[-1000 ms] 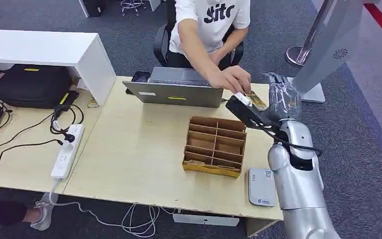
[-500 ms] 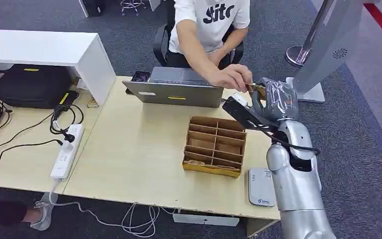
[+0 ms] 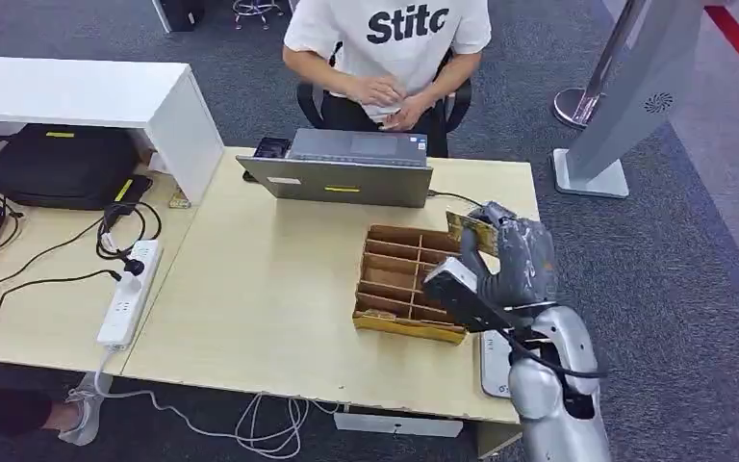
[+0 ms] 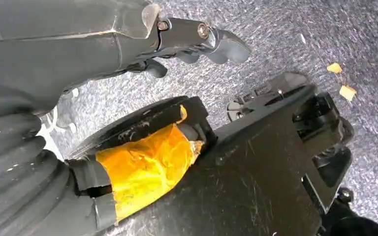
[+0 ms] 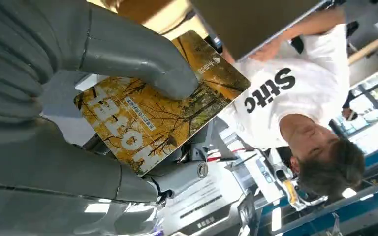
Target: Pass the card to the sensor for recognition and then transmit it.
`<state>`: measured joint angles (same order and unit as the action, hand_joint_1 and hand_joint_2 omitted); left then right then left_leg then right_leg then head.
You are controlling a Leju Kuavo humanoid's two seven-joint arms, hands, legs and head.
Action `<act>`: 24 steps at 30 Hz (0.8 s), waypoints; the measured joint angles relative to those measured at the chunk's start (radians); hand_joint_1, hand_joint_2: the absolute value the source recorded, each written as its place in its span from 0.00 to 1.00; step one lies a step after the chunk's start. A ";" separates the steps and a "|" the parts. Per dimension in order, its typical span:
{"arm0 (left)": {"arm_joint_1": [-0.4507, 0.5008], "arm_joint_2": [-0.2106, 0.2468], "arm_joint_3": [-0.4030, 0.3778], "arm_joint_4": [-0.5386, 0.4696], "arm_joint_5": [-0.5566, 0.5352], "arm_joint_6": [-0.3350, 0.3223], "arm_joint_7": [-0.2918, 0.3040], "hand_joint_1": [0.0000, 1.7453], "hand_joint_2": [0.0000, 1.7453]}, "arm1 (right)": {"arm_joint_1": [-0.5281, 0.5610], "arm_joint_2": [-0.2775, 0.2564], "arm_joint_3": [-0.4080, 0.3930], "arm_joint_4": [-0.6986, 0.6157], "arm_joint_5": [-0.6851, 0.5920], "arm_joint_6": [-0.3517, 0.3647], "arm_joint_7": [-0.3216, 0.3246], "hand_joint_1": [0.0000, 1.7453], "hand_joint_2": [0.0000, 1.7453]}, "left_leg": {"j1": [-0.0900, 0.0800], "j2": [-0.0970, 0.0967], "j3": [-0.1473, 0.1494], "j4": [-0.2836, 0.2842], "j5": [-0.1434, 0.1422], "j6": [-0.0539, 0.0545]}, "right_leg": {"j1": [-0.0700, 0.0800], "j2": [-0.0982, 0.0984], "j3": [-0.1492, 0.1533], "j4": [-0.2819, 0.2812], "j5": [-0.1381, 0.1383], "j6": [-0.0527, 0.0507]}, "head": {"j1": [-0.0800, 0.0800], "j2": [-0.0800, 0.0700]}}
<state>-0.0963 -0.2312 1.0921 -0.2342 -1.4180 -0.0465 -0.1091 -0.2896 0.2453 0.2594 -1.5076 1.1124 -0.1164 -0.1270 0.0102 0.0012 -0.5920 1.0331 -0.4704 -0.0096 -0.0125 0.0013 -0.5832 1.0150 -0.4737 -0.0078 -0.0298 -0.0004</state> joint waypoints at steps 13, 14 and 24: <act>0.002 0.002 0.074 0.000 0.081 0.050 0.003 0.00 1.00 | 0.356 -0.068 -0.014 -0.173 -0.106 -0.060 -0.003 1.00 1.00 | 0.000 -0.002 -0.001 0.000 -0.002 0.001 | 0.000 -0.003 0.001 -0.001 -0.002 0.001 | 0.000 0.000; 0.002 0.001 0.077 0.000 0.081 0.055 0.003 0.00 1.00 | 0.371 -0.073 -0.030 -0.174 -0.040 -0.075 0.035 1.00 1.00 | 0.000 -0.002 0.000 0.000 -0.002 0.001 | 0.000 -0.003 0.000 -0.001 -0.002 0.001 | 0.000 0.000; 0.001 -0.002 0.092 0.000 0.077 0.059 0.014 0.00 1.00 | 0.426 -0.080 -0.188 -0.182 0.205 -0.033 0.124 1.00 1.00 | 0.000 -0.001 0.000 0.000 -0.002 0.001 | 0.000 -0.003 0.001 -0.001 -0.002 0.001 | 0.000 0.000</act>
<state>-0.0949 -0.2335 1.1837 -0.2342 -1.3409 0.0126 -0.0946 0.1365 0.1652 0.0717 -1.6892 1.3172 -0.1492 -0.0031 0.0100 0.0000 -0.5916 1.0332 -0.4727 -0.0082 -0.0126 -0.0012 -0.5820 1.0143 -0.4758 -0.0068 -0.0301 -0.0004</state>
